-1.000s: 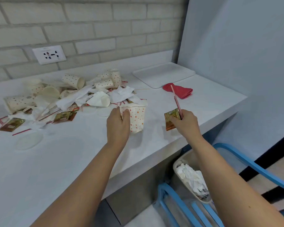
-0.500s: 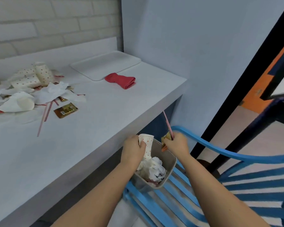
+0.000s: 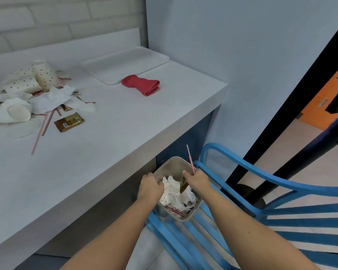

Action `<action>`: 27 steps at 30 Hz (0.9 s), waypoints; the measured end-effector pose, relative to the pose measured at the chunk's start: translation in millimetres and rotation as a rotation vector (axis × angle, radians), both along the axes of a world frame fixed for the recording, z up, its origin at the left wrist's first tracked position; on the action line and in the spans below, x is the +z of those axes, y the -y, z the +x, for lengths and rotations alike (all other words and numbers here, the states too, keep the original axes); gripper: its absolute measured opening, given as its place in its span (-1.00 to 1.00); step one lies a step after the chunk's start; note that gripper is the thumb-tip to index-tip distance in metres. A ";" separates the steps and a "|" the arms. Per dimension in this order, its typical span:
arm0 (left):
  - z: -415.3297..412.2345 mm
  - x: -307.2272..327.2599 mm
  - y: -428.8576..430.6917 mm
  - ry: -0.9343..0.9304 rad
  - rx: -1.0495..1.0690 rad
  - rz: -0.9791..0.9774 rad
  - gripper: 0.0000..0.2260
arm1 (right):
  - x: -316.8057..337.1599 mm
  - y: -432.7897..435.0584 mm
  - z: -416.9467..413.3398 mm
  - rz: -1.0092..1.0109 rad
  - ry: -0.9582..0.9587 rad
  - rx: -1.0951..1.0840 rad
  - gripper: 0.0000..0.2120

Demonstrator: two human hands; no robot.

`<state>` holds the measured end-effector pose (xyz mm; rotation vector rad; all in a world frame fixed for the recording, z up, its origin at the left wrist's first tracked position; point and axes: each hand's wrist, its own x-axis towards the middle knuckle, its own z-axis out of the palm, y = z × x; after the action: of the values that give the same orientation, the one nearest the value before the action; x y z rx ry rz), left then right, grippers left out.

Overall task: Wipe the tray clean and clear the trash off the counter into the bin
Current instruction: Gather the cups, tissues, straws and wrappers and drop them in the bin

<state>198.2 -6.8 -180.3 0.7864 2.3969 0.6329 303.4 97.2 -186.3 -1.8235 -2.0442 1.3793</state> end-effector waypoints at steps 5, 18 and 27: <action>-5.2 12.6 -0.1 -0.044 -0.036 0.091 -0.67 | -7.3 10.1 -2.8 -0.118 0.074 0.053 -0.62; -6.7 60.3 1.1 -0.105 -0.102 0.353 -0.71 | 36.6 9.4 -21.2 -0.118 0.098 0.295 -0.71; -41.4 112.8 29.8 -0.238 0.002 0.595 -0.81 | 150.7 39.4 -84.5 0.005 0.090 0.535 -0.77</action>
<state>156.8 -36.6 -67.6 1.1516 2.4331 1.3542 218.9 57.8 -35.6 -1.4094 -2.7133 1.4035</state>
